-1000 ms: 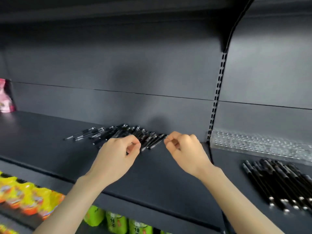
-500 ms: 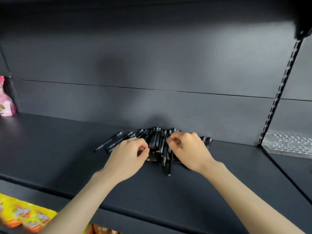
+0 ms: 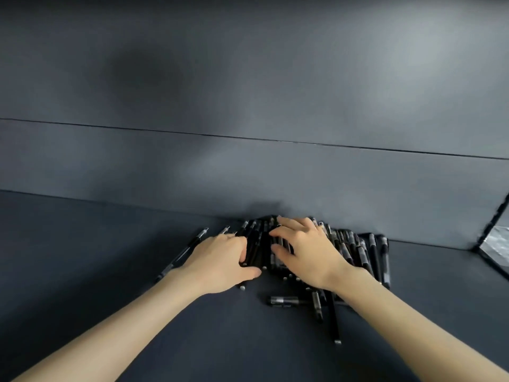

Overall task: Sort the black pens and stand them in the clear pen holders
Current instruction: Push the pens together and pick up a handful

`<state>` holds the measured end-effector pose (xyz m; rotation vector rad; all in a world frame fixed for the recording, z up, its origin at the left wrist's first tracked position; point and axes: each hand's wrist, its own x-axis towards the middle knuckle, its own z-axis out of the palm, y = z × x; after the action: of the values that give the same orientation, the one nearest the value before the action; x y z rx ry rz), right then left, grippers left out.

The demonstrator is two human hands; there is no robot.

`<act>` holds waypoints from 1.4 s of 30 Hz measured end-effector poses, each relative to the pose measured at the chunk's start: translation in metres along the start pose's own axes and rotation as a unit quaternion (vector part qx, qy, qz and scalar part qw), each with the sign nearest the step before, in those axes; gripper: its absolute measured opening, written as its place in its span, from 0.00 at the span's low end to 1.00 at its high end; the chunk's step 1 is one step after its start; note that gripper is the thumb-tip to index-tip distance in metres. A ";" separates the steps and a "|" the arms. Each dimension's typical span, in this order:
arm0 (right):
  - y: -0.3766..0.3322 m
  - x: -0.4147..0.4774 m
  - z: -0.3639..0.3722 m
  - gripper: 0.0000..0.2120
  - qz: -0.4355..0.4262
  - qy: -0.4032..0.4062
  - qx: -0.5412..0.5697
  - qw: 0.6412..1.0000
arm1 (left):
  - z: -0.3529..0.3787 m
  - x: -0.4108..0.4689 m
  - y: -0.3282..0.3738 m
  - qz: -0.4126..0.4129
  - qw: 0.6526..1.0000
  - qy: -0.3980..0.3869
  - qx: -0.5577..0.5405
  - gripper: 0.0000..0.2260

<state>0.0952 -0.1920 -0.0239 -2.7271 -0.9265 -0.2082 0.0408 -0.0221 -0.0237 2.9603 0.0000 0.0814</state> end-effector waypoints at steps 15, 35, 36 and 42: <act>-0.023 0.004 0.019 0.16 0.093 0.000 0.015 0.996 | 0.011 0.015 -0.012 0.003 0.998 0.056 0.033 0.14; -0.022 0.007 0.005 0.24 0.139 0.073 0.344 0.926 | -0.002 -0.002 -0.010 0.033 0.991 0.083 -0.104 0.17; -0.024 0.007 0.000 0.25 0.140 0.065 0.399 0.904 | -0.001 -0.004 -0.006 0.044 0.985 0.085 -0.144 0.16; -0.025 0.007 -0.002 0.20 0.145 0.044 0.547 0.823 | 0.016 -0.002 0.010 0.141 0.969 0.063 -0.193 0.12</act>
<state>0.0849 -0.1694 -0.0152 -1.6981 -0.3649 0.2104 0.0393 -0.0347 -0.0377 2.5422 -0.3754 0.2739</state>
